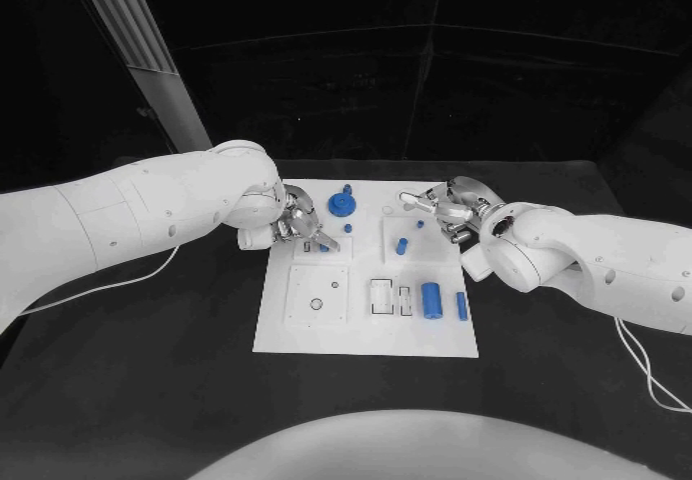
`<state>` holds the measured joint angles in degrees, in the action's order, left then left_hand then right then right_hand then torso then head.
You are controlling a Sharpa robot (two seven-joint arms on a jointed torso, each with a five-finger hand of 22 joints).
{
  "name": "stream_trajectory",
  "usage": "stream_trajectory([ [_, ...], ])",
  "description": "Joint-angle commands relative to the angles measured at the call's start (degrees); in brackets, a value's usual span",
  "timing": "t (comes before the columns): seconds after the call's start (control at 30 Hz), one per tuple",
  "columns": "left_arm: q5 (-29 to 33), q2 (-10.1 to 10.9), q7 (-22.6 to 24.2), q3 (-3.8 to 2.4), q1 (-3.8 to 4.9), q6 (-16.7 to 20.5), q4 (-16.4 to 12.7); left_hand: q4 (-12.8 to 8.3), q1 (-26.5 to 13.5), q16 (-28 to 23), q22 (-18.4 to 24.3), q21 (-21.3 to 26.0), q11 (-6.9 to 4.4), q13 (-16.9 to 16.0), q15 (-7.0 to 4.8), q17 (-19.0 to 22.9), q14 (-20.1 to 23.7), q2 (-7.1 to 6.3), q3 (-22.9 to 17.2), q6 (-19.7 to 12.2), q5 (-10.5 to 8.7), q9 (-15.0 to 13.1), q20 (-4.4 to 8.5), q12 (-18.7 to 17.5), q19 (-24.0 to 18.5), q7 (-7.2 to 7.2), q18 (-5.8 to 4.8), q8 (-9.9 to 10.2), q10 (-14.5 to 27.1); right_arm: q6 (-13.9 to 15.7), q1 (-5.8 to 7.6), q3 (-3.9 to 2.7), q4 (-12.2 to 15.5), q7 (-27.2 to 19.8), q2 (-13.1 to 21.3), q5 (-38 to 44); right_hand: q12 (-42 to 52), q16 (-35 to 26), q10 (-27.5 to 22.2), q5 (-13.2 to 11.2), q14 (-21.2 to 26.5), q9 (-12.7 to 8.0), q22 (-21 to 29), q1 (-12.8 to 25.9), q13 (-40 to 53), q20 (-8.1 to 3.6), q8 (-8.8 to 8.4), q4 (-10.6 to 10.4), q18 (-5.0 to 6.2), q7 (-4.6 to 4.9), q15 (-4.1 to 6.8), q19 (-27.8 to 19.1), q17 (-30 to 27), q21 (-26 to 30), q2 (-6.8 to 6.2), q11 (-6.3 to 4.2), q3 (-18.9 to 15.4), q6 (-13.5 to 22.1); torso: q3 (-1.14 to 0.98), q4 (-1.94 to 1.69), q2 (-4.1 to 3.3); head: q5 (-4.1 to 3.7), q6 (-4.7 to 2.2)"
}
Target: Assemble the parts on the task board
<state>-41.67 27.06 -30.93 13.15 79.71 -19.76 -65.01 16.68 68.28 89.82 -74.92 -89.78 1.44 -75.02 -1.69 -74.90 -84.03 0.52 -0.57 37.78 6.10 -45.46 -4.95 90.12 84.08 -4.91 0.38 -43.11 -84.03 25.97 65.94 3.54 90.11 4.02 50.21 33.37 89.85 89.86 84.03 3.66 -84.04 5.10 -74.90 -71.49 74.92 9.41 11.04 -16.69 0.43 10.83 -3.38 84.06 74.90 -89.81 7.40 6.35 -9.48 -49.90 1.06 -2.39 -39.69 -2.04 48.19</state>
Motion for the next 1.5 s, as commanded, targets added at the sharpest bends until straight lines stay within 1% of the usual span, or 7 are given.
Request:
stream_trajectory([
  [0.03,-0.56,0.11,-1.18,0.24,-0.36,1.24,-0.27,0.02,-3.27,0.18,-15.08,-0.22,0.29,-14.98,0.66,-15.1,-5.97,0.22,2.43,-0.17,-2.27,-0.32,-0.54,-0.12,5.92,-0.36,-0.38,0.2,-5.97,-0.42,0.07,-0.02,0.09,-0.2,-0.02,-0.22,0.15,0.14,5.97,0.19,-5.96,0.1,-15.1,-0.11,15.08,0.33,0.19,-0.02,-0.43,0.04,-0.04,5.94,15.1,-0.19,0.61,0.41,-0.34,0.32,0.02,-0.04,0.0,-0.08,-0.11],
  [0.3,-4.05,1.4,0.59,0.23,-0.36,5.37,-1.72,0.15,-11.74,0.18,-15.08,-0.22,-0.07,-14.98,0.32,-15.1,-5.97,-0.08,9.13,-0.05,-3.43,-1.98,-0.33,-0.12,5.92,-0.01,-0.38,-1.06,-5.97,-0.52,0.06,-0.02,-0.01,-0.22,-0.09,-0.14,0.15,0.14,5.97,0.19,-5.96,0.1,-15.1,-0.11,15.08,0.33,0.22,-0.01,-0.43,0.04,-0.04,5.94,15.1,-0.19,0.65,0.41,-0.37,0.33,0.02,-0.07,0.03,-0.04,-0.33],
  [0.63,-4.75,4.4,3.74,0.23,0.7,10.82,-5.35,0.22,-17.79,0.18,-15.08,-0.22,-0.56,-14.98,-0.16,-15.1,-5.97,-2.1,11.06,0.1,-3.43,-4.32,0.19,-0.12,5.92,0.48,-0.38,-3.23,-5.97,-0.58,-0.22,-0.02,-0.08,-0.18,0.0,-0.08,0.15,0.14,5.97,0.19,-5.96,0.1,-15.1,-0.11,15.08,0.33,0.22,-0.01,-0.43,0.04,-0.04,5.94,15.1,-0.19,0.65,0.41,-0.37,0.33,0.03,-0.08,0.06,-0.19,-0.67],
  [0.97,-4.82,6.95,6.23,0.23,2.73,13.35,-8.95,0.04,-15.95,0.18,-15.08,-0.22,-1.1,-14.98,-0.73,-15.1,-5.97,-1.21,9.61,-0.76,-3.44,-8.04,0.7,-0.12,5.92,1.05,-0.38,-6.82,-5.97,-0.49,-0.37,-0.02,-0.1,-0.15,0.04,-0.08,0.15,0.14,5.97,0.2,-5.96,0.1,-15.1,-0.13,15.08,0.33,0.25,0.01,-0.43,0.05,-0.04,5.94,15.1,-0.19,0.73,0.41,-0.4,0.36,0.02,-0.02,-0.02,0.02,-0.77],
  [1.23,-4.82,9.33,7.97,0.23,3.33,13.61,-10.36,-0.03,-8.11,0.18,-15.08,-0.22,-1.09,-14.98,-0.79,-15.1,-5.97,1.84,7.96,-1.99,-2.72,-9.75,0.73,-0.12,5.92,1.06,-0.38,-7.81,-5.97,-0.34,-0.41,-0.02,0.02,-0.21,0.2,-0.08,0.15,0.14,5.97,0.22,-5.96,0.1,-15.1,-0.15,15.08,0.33,0.26,0.02,-0.43,0.05,-0.04,5.94,15.1,-0.19,0.78,0.41,-0.41,0.38,-0.01,-0.09,-0.07,0.4,-0.88],
  [1.33,-4.82,10.03,7.36,0.23,3.46,12.57,-10.06,0.02,-7.37,0.18,-15.08,-0.22,-0.99,-14.98,-0.68,-15.1,-5.97,2.46,8.28,-2.4,-1.16,-9.68,0.62,-0.12,5.92,0.94,-0.38,-7.29,-5.97,-0.1,-0.41,-0.02,0.08,-0.52,0.24,-0.08,0.15,0.14,5.97,0.22,-5.96,0.1,-15.1,-0.15,15.08,0.33,0.26,0.02,-0.43,0.05,-0.04,5.94,15.1,-0.19,0.78,0.41,-0.41,0.38,0.02,-0.02,-0.07,0.6,-0.93],
  [1.5,-4.82,10.54,7.03,0.23,3.56,11.55,-8.64,0.09,-5.94,0.18,-15.08,-0.22,-0.9,-14.98,-0.63,-15.1,-5.97,3.48,9.0,-2.26,8.07,-9.15,0.52,-0.12,5.92,0.88,-0.38,-6.15,-5.97,0.52,-0.41,-0.02,0.12,-1.56,0.28,-0.08,0.15,0.14,5.97,0.26,-5.96,0.1,-15.1,-0.22,15.08,0.33,0.32,0.05,-0.43,0.04,-0.04,5.94,15.1,-0.19,0.85,0.41,-0.44,0.38,0.06,-0.04,-0.04,0.93,-1.07],
])
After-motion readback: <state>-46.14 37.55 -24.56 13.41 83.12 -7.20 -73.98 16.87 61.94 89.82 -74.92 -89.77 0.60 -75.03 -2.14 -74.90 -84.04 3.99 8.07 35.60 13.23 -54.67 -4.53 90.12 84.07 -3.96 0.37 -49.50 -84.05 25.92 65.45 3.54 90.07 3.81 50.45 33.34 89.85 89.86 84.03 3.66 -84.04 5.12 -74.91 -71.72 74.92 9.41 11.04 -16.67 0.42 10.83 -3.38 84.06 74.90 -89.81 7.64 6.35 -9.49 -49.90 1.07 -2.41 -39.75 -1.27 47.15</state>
